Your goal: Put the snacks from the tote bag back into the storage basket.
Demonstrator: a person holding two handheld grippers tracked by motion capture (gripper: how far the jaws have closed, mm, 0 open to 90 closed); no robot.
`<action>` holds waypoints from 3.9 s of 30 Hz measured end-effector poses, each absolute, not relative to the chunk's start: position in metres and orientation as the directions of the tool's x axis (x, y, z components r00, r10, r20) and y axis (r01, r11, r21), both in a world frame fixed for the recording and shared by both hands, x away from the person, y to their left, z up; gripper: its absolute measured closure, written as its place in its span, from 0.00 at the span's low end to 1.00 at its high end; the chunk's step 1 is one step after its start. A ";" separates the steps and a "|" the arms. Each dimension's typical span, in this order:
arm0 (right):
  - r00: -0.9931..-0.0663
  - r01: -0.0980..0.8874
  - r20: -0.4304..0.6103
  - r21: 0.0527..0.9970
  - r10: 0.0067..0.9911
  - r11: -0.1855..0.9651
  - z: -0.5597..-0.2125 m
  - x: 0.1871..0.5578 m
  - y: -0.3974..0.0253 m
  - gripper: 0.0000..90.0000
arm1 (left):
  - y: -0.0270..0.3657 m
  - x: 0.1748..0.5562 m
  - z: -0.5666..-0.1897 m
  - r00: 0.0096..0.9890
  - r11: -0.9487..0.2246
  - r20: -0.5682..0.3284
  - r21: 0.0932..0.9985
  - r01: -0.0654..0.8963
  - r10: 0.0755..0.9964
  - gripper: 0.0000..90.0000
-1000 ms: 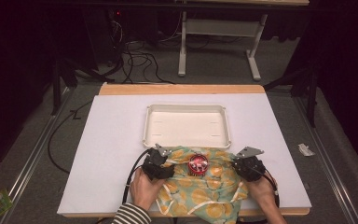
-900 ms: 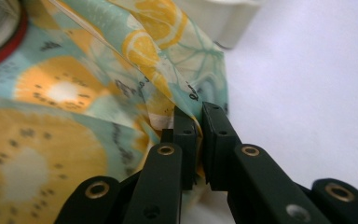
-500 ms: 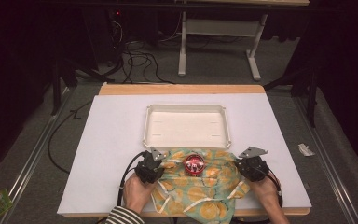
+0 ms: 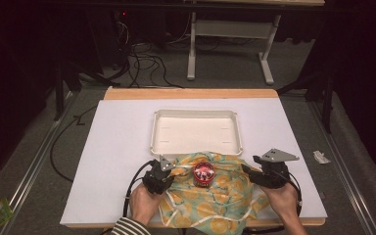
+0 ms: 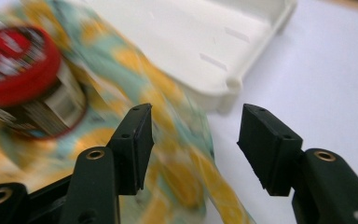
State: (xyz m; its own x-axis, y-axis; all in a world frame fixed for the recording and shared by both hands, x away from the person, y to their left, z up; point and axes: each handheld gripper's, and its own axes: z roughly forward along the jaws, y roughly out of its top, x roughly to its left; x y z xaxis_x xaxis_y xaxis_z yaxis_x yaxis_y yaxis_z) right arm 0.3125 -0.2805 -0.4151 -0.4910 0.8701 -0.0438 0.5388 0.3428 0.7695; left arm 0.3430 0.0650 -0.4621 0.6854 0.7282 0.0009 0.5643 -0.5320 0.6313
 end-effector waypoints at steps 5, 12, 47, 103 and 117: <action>-0.570 0.467 -0.061 0.797 0.820 0.384 -0.397 0.301 -0.264 0.78 | 0.064 0.343 -0.462 0.685 -0.527 -0.005 0.635 0.565 0.729 0.97; -0.636 0.562 0.002 0.687 0.772 0.461 -0.427 0.315 -0.232 1.00 | 0.065 0.343 -0.461 0.688 -0.523 -0.013 0.640 0.563 0.726 0.97; -0.450 0.712 -0.044 0.585 0.892 0.388 -0.462 0.310 -0.302 1.00 | 0.090 0.350 -0.461 0.680 -0.499 -0.048 0.642 0.583 0.732 0.96; -0.580 0.534 -0.008 0.751 0.815 0.388 -0.420 0.324 -0.247 0.73 | 0.103 0.354 -0.462 0.694 -0.464 -0.093 0.679 0.569 0.714 0.80; -0.588 0.582 0.006 0.698 0.809 0.417 -0.449 0.339 -0.242 1.00 | 0.111 0.348 -0.456 0.721 -0.454 -0.114 0.707 0.543 0.684 0.41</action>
